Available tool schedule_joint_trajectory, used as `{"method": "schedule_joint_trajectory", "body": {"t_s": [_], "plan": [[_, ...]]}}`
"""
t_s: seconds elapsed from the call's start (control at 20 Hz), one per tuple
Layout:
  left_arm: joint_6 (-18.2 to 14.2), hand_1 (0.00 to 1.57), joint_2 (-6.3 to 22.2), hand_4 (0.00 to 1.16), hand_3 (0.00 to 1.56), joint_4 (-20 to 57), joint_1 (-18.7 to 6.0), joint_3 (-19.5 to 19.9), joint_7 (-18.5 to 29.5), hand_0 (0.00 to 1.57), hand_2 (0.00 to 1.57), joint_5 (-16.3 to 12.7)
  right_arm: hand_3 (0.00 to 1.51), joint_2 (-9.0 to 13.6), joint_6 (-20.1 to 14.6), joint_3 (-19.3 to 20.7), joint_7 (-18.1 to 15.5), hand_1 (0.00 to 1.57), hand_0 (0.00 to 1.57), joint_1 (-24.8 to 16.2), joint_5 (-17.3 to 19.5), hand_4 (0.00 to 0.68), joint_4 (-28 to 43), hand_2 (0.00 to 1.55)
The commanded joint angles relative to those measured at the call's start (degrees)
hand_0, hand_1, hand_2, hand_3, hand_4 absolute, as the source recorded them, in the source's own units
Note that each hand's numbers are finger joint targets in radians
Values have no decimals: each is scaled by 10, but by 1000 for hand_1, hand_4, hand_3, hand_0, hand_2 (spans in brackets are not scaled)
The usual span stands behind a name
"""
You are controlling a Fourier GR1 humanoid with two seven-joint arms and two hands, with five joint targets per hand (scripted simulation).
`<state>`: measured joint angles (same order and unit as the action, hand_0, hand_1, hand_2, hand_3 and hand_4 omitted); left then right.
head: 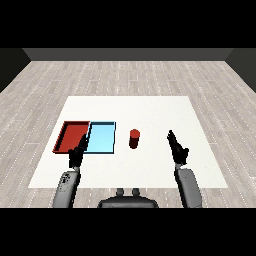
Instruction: Pick the red can and put it in the red box
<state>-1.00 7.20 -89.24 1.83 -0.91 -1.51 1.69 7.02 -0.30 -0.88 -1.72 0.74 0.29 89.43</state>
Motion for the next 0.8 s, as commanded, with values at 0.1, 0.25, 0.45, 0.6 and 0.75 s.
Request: {"method": "schedule_joint_trajectory", "body": {"t_s": [0.1,0.25,0.45,0.6,0.75], "plan": [[8,0,-6,0,0,-2,0,16,0,0,0,7,0,7,28,24,17,0,0,-19,-6,0,13,0],[22,0,-3,0,0,-22,27,18,4,0,0,10,0,7,36,32,27,0,0,-25,-7,0,29,0],[26,0,-38,0,0,-50,-25,31,205,0,0,-39,0,-3,83,46,-126,0,0,-28,-79,0,68,0],[49,0,-30,0,0,-75,15,35,236,0,0,-52,0,-17,74,38,-133,0,0,-13,-65,0,42,0],[44,0,-51,0,0,-54,39,23,278,0,0,-38,0,-12,90,53,-175,0,0,4,-65,0,-7,0]]}}
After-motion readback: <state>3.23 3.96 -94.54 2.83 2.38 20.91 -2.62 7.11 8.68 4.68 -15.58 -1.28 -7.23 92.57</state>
